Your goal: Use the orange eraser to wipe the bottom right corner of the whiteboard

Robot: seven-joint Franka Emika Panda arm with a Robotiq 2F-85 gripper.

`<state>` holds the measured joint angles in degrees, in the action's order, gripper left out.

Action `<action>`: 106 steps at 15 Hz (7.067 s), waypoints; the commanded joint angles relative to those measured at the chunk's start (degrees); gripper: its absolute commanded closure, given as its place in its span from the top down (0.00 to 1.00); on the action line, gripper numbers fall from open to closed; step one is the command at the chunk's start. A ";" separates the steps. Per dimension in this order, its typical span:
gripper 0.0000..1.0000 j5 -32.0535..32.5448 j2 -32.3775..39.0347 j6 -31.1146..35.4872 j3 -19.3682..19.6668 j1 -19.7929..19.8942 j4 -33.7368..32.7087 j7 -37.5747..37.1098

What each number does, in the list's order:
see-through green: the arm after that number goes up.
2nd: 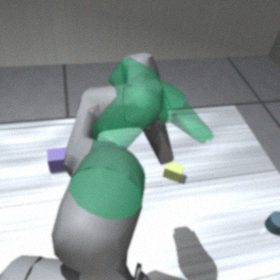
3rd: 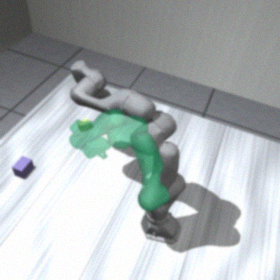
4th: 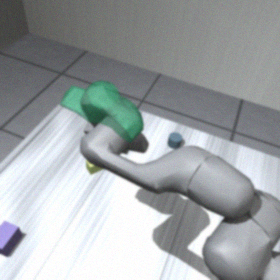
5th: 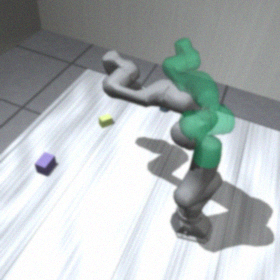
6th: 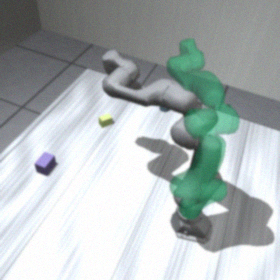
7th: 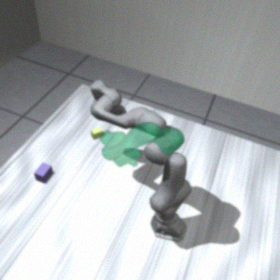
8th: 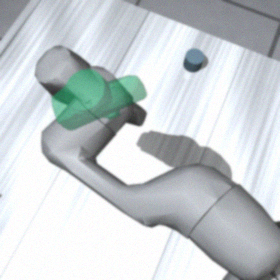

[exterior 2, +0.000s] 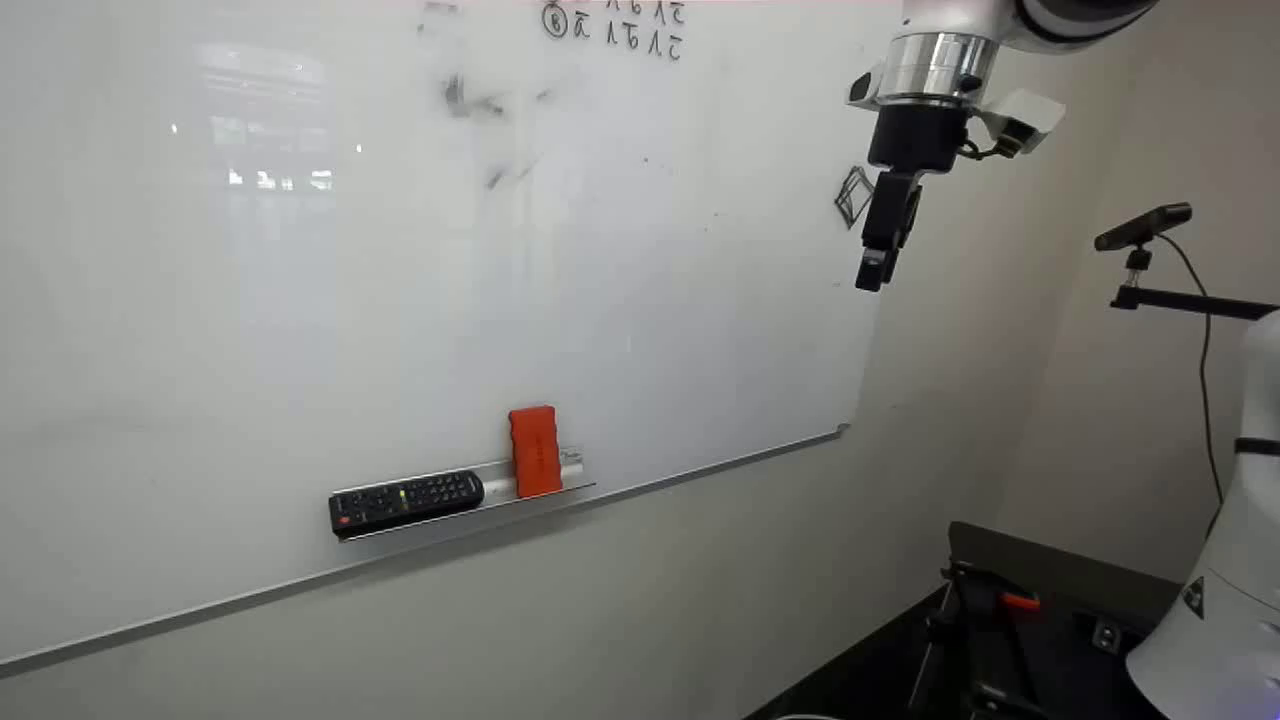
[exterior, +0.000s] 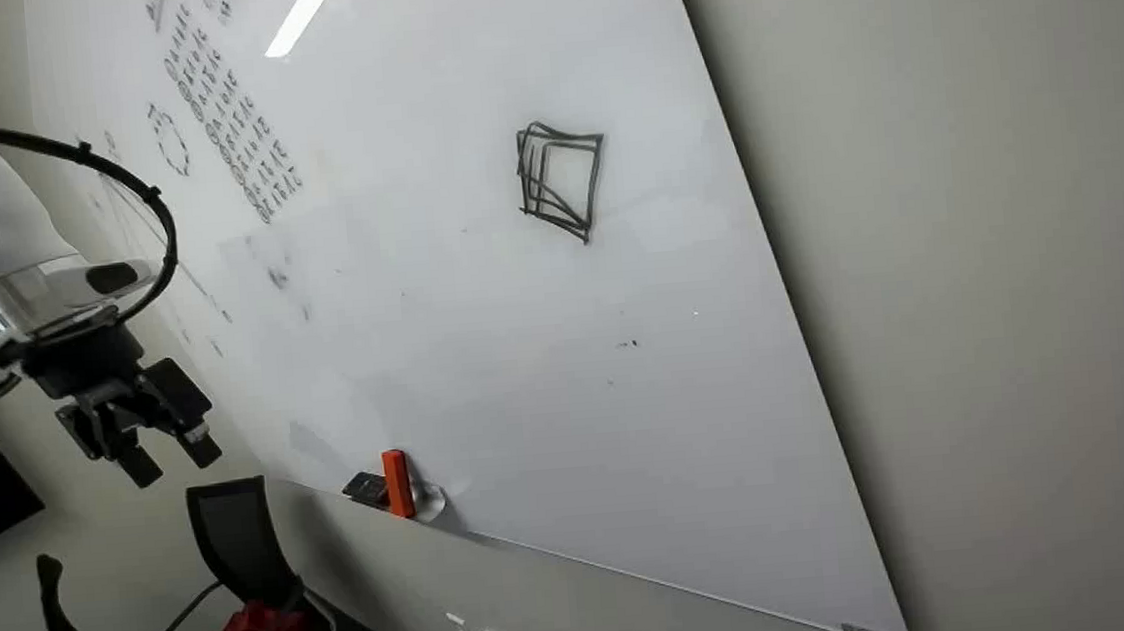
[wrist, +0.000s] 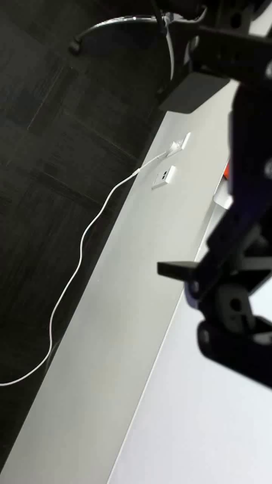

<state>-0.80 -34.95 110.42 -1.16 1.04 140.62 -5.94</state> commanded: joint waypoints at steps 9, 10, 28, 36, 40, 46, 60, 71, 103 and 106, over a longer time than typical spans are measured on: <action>1.00 -0.03 0.03 -0.17 -0.03 0.06 -0.15 0.04; 1.00 -0.03 0.03 -0.17 -0.03 0.05 -0.15 0.04; 1.00 2.89 16.35 27.94 -8.13 -0.86 -0.77 -13.66; 1.00 11.99 21.03 35.16 -13.41 1.44 -2.15 -26.37; 1.00 24.61 26.84 42.47 -18.24 2.64 -3.44 -44.86; 1.00 49.50 33.95 48.43 -20.14 5.56 -5.85 -72.09; 1.00 86.01 42.79 46.91 -18.26 5.12 -10.36 -109.20; 1.00 111.93 49.39 35.04 -18.21 2.84 -14.13 -136.63; 1.00 127.01 65.78 21.71 -17.70 1.41 -24.74 -143.10; 1.00 126.27 65.74 22.78 -15.12 -0.69 -25.43 -143.03</action>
<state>126.24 30.87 132.13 -18.86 2.66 115.74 -149.04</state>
